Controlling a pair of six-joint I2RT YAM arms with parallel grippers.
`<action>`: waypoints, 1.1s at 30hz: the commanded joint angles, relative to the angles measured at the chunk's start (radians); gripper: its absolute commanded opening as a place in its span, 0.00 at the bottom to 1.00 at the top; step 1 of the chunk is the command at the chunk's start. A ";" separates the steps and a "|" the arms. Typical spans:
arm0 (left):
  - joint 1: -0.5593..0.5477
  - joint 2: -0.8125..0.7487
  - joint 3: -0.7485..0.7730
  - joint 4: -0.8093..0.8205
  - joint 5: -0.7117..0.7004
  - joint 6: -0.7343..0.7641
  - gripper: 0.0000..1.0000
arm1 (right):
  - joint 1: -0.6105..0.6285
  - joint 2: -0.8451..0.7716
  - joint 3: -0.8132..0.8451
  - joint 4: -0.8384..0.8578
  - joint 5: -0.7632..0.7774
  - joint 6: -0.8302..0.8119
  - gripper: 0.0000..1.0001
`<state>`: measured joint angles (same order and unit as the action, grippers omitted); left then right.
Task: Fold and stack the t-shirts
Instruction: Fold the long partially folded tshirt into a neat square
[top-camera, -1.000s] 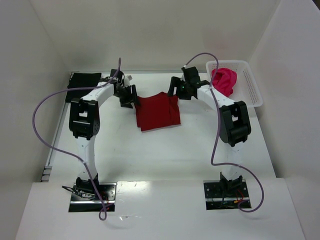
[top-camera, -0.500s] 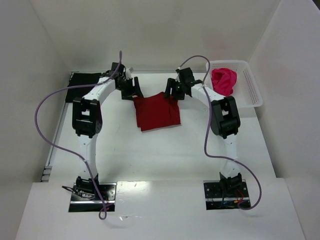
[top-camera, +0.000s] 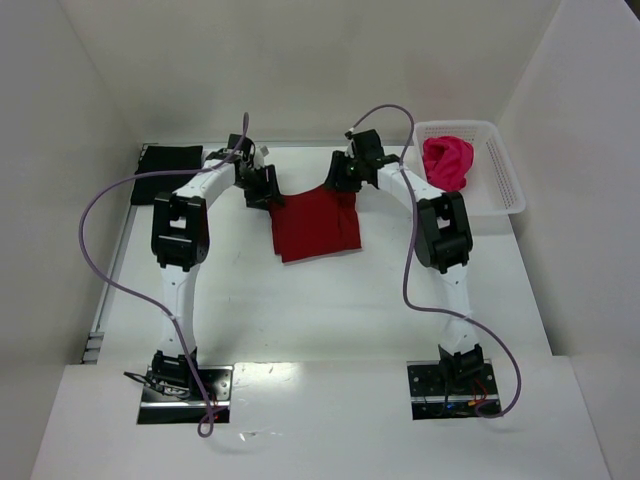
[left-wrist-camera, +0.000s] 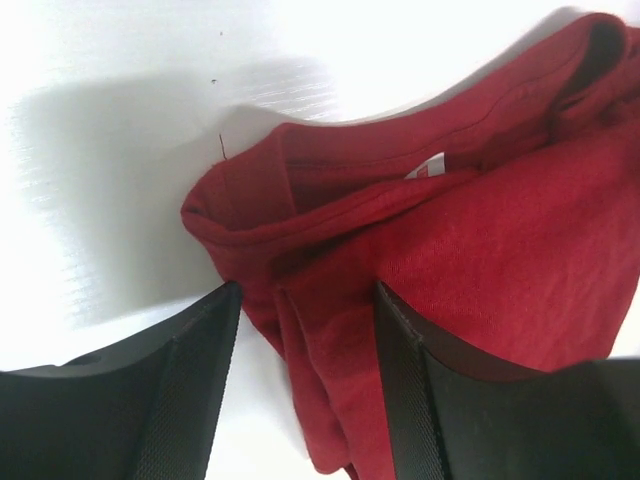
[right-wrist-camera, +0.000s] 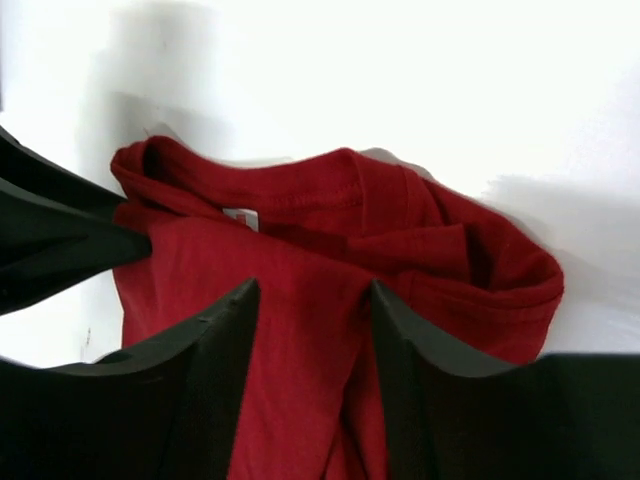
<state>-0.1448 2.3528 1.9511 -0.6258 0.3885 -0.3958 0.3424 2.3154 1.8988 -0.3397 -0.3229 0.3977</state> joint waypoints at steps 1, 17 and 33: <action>0.007 0.008 0.037 0.003 0.024 0.003 0.63 | 0.023 0.016 0.048 -0.013 -0.015 -0.016 0.53; 0.007 -0.010 0.028 0.023 0.118 0.003 0.53 | 0.023 0.027 0.066 -0.117 0.102 -0.046 0.61; 0.007 -0.010 0.051 0.041 0.157 -0.006 0.17 | 0.023 -0.024 -0.020 -0.041 0.028 -0.002 0.10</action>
<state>-0.1410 2.3550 1.9640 -0.6109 0.4984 -0.3973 0.3557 2.3314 1.8717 -0.4156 -0.2718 0.3843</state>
